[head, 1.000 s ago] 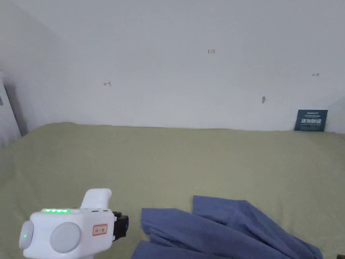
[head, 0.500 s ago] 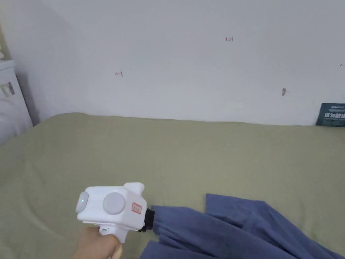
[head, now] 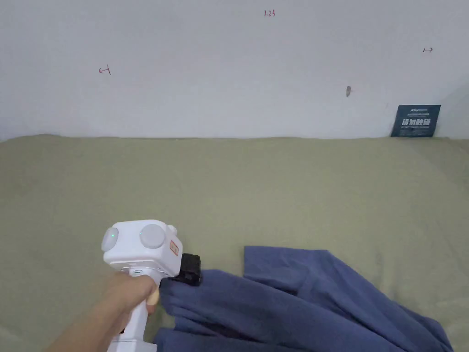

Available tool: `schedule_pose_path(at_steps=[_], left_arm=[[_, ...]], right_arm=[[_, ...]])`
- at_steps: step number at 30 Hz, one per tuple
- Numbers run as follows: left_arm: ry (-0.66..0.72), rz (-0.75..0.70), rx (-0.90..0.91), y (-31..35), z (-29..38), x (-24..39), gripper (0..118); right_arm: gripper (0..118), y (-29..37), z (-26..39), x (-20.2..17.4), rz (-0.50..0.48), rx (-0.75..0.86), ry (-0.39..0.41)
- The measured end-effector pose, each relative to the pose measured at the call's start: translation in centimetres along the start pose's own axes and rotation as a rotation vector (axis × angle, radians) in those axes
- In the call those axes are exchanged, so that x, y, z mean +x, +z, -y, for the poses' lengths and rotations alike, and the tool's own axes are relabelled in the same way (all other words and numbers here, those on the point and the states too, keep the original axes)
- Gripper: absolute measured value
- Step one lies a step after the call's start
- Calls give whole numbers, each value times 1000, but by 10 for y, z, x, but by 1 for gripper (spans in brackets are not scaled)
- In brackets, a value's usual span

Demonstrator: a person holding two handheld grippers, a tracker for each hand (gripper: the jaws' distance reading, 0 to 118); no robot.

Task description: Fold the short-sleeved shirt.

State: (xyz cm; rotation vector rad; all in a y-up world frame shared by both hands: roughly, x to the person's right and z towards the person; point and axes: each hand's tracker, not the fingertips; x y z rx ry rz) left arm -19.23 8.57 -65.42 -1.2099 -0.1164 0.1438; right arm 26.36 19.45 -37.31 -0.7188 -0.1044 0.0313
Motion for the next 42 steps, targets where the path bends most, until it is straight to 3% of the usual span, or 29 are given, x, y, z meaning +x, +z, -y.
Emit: schedule_pose_path(at_steps=[2, 3, 4, 7, 9, 10, 12, 13, 14, 18, 19, 20, 22, 31, 35, 42], left_arm=[[-59, -153, 81, 10, 8, 6, 62], [-77, -141, 86, 12, 9, 6, 40], [-79, -45, 78, 14, 10, 2, 2], [-59, -7, 68, 23, 12, 2, 2], [-87, -24, 96, 27, 13, 3, 2], [-83, -17, 91, 28, 11, 2, 2], [-69, 1, 90, 33, 11, 1, 2], [-70, 2, 95, 34, 11, 1, 2], [-74, 3, 97, 34, 11, 1, 2], [-86, 4, 87, 39, 17, 5, 2], [-85, 3, 88, 40, 17, 4, 2], [-81, 6, 87, 40, 18, 4, 2], [-72, 18, 91, 40, 20, 1, 2], [-55, 32, 190, 58, 27, -3, 2], [-42, 83, 362, 110, 26, -7, 2], [-76, 92, 499, 208, 13, -7, 2]], right_arm=[[1, -3, 3, -1, 5, -7, 10], [1, -4, 4, -2, 10, -12, 12], [1, -5, 5, -2, 12, -13, 11], [1, -9, 6, -2, -2, -19, 1], [5, -12, 6, 1, -36, -9, -71], [28, -14, 6, 3, -67, -22, -117], [105, -21, 3, 7, -135, -90, -179], [116, -28, 4, 6, -172, -130, -191], [113, -27, 1, 7, -140, -43, -211], [112, -50, 2, -4, -111, -124, -131], [104, -56, 3, -5, -107, -139, -124], [84, -62, 4, -6, -103, -144, -125], [4, -68, 5, -6, -105, -166, -110], [4, -53, -8, -5, -100, -91, -105], [4, -46, -35, -5, -128, -30, -102], [4, -42, -99, -19, -168, 94, -52]])
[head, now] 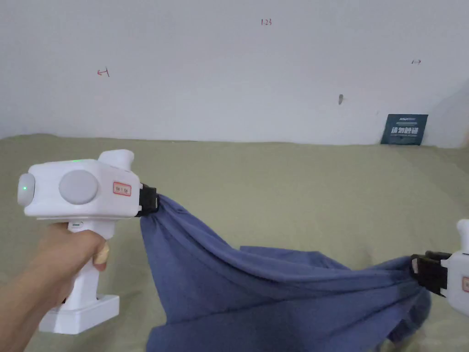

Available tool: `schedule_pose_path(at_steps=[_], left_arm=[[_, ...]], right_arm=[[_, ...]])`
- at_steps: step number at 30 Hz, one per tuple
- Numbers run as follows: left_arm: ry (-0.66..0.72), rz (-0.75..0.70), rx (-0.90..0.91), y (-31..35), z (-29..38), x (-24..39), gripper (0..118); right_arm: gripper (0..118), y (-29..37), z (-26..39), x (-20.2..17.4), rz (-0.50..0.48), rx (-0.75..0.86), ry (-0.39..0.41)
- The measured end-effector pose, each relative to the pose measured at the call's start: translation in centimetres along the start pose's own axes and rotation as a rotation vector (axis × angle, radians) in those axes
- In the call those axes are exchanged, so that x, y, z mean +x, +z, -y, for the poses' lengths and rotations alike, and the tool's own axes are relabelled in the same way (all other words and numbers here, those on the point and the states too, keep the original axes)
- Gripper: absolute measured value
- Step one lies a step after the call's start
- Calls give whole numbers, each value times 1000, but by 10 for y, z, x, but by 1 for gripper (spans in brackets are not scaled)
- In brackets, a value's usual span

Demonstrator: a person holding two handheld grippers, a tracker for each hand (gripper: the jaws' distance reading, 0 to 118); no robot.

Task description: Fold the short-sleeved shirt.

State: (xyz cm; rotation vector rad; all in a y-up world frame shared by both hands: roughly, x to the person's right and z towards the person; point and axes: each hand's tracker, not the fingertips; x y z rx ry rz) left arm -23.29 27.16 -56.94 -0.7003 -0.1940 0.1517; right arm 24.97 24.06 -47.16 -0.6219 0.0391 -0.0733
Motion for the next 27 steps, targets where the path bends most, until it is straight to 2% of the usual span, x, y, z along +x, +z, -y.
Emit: schedule_pose_path(at_steps=[7, 11, 21, 27], left_arm=[[-25, -56, 184, 70, -56, -7, 2], [-9, -81, 225, 94, -88, -19, 2], [-72, -190, 311, 126, -159, -33, 2], [-19, -202, 303, 124, -183, -41, 2]], right_arm=[[4, 1, -78, -30, 3, 94, 85], [4, -5, -124, -40, -9, 133, 119], [4, -42, -224, -69, -49, 205, 131], [4, -59, -253, -85, -37, 200, 125]])
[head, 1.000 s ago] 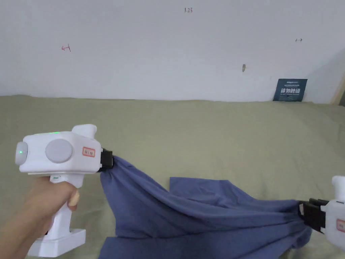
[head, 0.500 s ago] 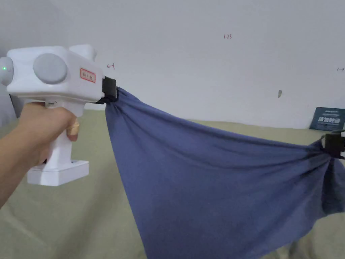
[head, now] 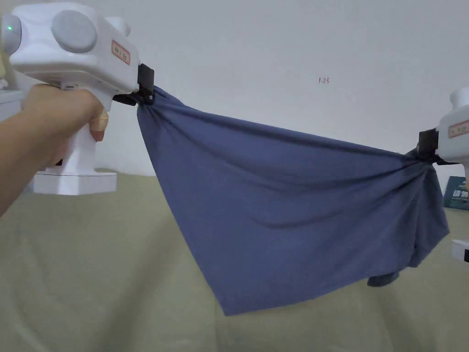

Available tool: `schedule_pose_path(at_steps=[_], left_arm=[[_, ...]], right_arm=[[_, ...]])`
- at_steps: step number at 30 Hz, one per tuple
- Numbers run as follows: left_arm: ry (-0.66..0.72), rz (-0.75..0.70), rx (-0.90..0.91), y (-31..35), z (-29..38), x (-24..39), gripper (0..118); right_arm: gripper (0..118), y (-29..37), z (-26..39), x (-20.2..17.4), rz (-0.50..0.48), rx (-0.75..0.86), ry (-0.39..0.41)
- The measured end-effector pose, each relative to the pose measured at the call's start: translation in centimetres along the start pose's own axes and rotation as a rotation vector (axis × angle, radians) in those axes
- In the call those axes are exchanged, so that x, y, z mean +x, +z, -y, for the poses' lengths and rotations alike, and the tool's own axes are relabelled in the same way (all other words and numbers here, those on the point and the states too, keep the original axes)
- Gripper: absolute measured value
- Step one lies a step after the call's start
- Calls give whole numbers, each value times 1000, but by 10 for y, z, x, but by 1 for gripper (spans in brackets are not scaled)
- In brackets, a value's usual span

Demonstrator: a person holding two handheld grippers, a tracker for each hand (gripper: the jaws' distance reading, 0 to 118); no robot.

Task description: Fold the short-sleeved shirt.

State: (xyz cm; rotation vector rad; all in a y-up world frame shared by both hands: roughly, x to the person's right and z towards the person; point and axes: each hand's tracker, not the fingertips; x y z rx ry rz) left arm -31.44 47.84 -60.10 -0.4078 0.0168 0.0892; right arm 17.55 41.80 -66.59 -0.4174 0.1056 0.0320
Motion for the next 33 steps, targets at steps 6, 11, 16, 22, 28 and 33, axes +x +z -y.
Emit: schedule_pose_path(at_steps=[6, 11, 16, 22, 28, 33], left_arm=[[-18, -17, -30, -10, 11, 0, 2], [28, 5, -85, -23, 52, -7, 2], [16, -13, -107, -34, 130, -4, 2], [100, 4, -257, -38, 229, -5, 2], [193, 16, -386, -6, 326, -12, 2], [231, -2, -449, 39, 396, -20, 2]], right_arm=[[4, -7, 1, 4, 2, 3, -24], [4, -13, 36, 16, -34, -45, -87], [4, -17, 109, 27, -15, -63, -124], [4, -11, 200, 33, 28, -243, -125], [4, 25, 267, 39, 31, -341, -91], [4, 62, 305, 39, -2, -370, -112]])
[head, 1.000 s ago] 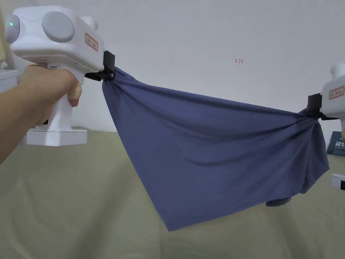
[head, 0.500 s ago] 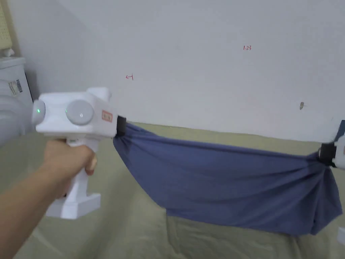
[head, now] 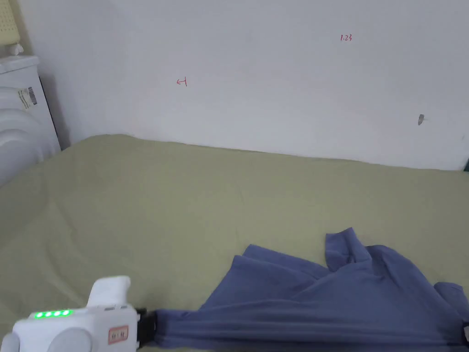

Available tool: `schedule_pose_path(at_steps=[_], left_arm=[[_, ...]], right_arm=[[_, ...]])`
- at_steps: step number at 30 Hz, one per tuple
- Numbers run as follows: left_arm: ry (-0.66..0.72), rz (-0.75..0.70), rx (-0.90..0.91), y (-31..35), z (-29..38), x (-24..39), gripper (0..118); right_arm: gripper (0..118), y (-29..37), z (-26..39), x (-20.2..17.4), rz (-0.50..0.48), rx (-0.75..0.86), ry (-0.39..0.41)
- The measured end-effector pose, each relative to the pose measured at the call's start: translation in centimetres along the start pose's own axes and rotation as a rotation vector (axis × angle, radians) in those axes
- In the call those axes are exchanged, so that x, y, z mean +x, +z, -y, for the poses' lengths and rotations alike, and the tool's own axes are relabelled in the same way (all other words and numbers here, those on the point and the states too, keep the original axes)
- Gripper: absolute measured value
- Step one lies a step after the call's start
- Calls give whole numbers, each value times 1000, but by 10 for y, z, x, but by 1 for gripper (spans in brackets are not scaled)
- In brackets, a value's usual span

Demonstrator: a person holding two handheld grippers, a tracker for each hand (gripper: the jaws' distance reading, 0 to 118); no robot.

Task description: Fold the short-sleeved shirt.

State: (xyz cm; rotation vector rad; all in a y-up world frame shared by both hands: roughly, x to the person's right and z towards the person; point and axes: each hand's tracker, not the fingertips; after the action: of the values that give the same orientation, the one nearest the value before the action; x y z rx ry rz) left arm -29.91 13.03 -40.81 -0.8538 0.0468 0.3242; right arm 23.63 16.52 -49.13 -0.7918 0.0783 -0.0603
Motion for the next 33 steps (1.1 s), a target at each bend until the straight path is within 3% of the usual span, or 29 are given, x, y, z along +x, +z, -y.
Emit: schedule_pose_path(at_steps=[3, 6, 14, 15, 16, 17, 20, 21, 22, 27, 29, 30, 31, 32, 33], left_arm=[[116, 8, -41, 6, 38, -14, 2], [109, -18, -115, 3, 63, -20, 2], [71, -28, -130, 6, 76, -15, 2], [65, -37, -128, 8, 75, -13, 8], [55, -46, -116, 10, 74, -9, 34], [35, -66, -108, 16, 72, -4, 65], [-12, -114, -1, 43, 67, 7, 93], [-5, -86, 63, 57, 67, 9, 103], [-4, -53, 93, 67, 66, 12, 102], [-88, -45, 227, 105, 79, 37, 101], [-180, -27, 289, 109, 93, 45, 86], [-216, -47, 307, 110, 100, 50, 63], [-242, -73, 310, 108, 105, 53, 16], [-258, -96, 283, 105, 107, 57, 0], [-255, -103, 269, 101, 106, 59, 0]], right_arm=[[4, 4, 33, -2, 3, -10, -18], [4, 2, 63, -6, 17, -35, 13], [4, -3, 80, 0, 49, -47, -12], [6, -1, 79, 1, 43, -35, -26], [18, 3, 78, 1, 23, -22, -44], [39, 8, 75, 2, 15, -22, -44], [63, 39, 68, -3, 52, 37, 2], [83, 52, 68, -4, 27, 56, 5], [90, 65, 69, -5, 29, 90, 10], [89, 114, 91, -21, 114, 160, 24], [82, 128, 108, -30, 141, 220, 28], [67, 134, 118, -32, 141, 249, 37], [32, 138, 125, -34, 133, 250, 45], [0, 140, 132, -38, 144, 239, 58], [0, 140, 137, -41, 177, 248, 108]])
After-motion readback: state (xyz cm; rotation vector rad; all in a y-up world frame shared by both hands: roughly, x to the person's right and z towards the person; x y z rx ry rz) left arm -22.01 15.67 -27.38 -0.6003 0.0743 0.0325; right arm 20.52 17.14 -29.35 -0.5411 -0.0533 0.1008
